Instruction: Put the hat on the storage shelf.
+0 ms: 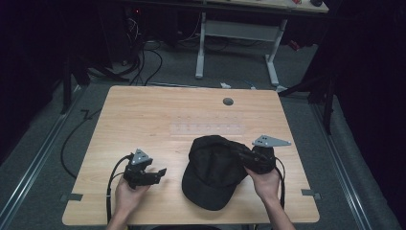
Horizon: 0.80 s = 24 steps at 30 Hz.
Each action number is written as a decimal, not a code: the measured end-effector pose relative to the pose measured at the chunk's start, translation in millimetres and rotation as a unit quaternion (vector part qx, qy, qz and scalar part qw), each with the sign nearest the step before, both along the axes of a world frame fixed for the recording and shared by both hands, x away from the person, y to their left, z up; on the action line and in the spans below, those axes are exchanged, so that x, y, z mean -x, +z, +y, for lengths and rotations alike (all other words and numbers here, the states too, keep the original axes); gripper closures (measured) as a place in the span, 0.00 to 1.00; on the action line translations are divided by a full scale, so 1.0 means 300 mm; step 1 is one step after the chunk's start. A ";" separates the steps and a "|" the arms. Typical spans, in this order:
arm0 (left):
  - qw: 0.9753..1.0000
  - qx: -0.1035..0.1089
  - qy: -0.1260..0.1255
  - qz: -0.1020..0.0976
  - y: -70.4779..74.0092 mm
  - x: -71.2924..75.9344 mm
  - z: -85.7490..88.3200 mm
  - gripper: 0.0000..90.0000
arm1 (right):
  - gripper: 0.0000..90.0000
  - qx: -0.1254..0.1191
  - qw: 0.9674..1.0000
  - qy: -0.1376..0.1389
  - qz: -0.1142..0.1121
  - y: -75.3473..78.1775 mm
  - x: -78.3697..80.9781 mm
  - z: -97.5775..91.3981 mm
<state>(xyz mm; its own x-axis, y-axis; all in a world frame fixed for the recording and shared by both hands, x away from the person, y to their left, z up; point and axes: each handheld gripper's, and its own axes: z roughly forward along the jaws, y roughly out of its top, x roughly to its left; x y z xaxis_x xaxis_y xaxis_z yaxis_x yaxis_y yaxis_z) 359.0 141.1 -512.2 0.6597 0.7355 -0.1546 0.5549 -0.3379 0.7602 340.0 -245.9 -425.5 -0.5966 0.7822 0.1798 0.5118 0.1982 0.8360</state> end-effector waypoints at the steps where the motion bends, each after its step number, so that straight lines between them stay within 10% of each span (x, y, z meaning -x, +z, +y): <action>1: 1.000 0.000 0.000 0.000 0.000 0.000 0.000 0.32 | 0.92 0.000 1.000 0.000 0.000 0.000 0.000 0.000; 6: 0.997 0.048 -0.062 0.018 0.056 0.005 -0.044 0.30 | 0.92 -0.003 1.000 0.017 -0.013 0.023 0.015 0.011; 24: 0.984 0.046 -0.167 0.052 0.098 -0.008 -0.164 0.26 | 0.92 -0.010 0.998 0.050 -0.031 0.051 0.003 0.040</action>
